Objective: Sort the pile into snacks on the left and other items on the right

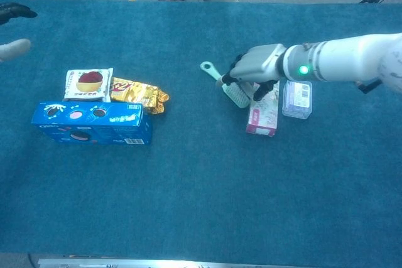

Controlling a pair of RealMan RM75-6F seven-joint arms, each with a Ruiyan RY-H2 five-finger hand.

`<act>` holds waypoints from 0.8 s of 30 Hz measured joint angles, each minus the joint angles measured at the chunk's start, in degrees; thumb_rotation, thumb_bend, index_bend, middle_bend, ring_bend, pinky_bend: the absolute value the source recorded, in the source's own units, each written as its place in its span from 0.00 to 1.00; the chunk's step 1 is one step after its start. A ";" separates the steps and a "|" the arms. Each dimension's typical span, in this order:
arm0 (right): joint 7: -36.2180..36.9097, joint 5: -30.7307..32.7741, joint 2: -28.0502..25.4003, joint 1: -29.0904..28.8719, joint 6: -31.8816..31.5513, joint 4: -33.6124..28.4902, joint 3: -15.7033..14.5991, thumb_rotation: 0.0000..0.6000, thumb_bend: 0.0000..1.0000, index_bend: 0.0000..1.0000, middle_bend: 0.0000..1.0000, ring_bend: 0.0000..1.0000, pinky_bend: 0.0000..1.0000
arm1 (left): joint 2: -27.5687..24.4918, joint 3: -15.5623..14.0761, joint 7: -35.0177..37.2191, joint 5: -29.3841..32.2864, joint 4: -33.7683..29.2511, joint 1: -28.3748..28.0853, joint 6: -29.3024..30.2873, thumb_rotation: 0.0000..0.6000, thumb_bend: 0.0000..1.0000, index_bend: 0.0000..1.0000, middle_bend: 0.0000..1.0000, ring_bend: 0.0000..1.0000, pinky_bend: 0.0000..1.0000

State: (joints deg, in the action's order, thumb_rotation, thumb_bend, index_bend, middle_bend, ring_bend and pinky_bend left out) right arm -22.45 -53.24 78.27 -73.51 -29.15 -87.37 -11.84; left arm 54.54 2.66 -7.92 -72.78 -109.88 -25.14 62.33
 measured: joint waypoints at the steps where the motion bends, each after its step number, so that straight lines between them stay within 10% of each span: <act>1: 0.17 -0.48 -0.54 0.32 -0.18 -0.39 -0.08 0.76 0.88 0.00 0.19 0.09 0.06 | 0.07 0.00 -0.01 0.01 0.06 -0.03 -0.15 0.09 0.22 0.03 0.00 0.00 0.00; 24: 2.11 -3.10 1.73 2.38 1.55 2.97 3.48 0.76 0.87 0.00 0.19 0.09 0.07 | 0.81 -0.04 0.86 0.16 1.06 0.45 -0.90 0.09 0.22 0.03 0.00 0.00 0.00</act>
State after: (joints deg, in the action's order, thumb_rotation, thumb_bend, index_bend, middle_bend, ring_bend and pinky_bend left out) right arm -20.34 -56.33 80.00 -71.13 -27.59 -84.40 -8.35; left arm 55.35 2.62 -7.05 -72.62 -108.82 -24.69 61.43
